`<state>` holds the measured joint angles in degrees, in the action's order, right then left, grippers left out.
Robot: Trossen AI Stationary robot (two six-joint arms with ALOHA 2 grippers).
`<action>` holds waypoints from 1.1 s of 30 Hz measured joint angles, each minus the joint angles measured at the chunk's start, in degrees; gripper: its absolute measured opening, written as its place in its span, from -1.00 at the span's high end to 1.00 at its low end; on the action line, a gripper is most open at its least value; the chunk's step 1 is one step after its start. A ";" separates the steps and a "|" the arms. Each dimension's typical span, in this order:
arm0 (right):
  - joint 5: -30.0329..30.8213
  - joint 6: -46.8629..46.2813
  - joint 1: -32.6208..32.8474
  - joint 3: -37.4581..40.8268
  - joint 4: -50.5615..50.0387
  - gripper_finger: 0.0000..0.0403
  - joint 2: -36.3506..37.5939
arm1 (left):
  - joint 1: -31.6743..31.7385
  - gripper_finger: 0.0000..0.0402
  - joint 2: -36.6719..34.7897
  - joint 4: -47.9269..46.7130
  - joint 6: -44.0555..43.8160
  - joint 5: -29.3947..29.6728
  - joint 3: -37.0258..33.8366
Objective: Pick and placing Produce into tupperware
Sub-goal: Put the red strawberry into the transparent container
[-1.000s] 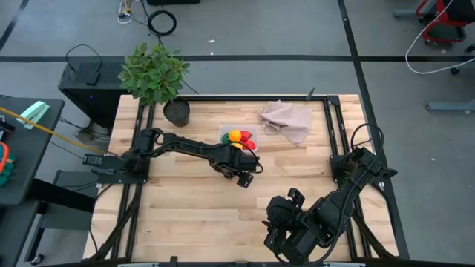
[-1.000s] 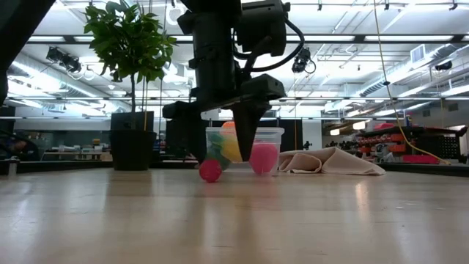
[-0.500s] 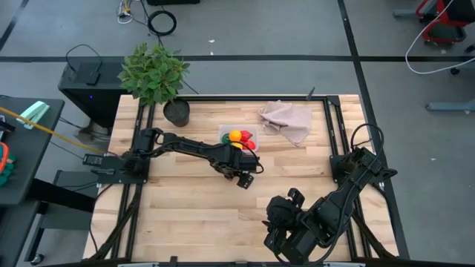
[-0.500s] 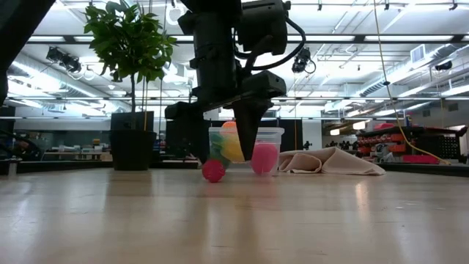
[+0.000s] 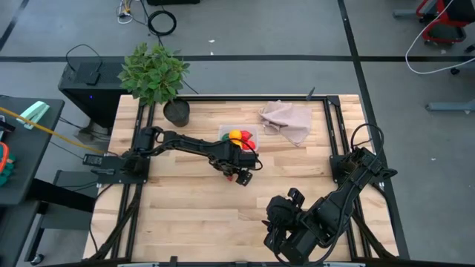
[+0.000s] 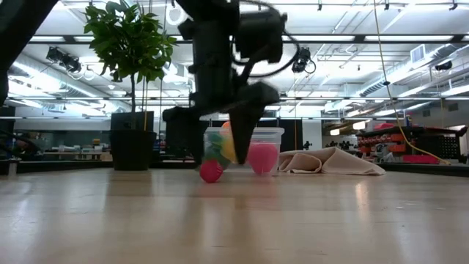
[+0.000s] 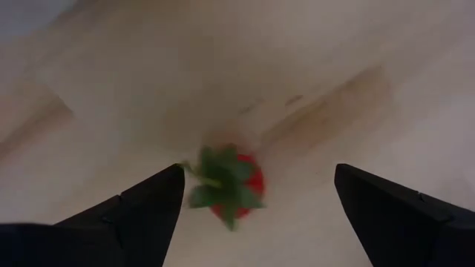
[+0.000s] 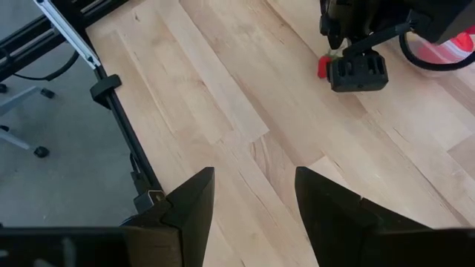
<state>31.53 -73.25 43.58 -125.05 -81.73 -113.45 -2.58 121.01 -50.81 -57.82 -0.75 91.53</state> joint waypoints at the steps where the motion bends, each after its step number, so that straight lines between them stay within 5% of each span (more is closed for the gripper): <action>1: 0.00 -0.02 0.01 0.00 0.00 0.03 0.00 | 0.24 -0.77 0.00 0.18 -0.18 -0.06 -0.78; 17: 0.00 -0.11 0.01 0.00 0.00 0.03 0.00 | -0.78 -0.70 -0.17 2.66 -2.01 -0.74 -5.66; 33: -0.01 0.49 -0.77 0.00 -0.01 0.03 0.00 | -0.95 0.23 -2.01 5.78 -1.95 -0.26 -5.71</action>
<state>31.52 -72.76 42.81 -125.05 -81.74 -113.45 -3.53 119.00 -45.03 -59.77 -1.01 85.82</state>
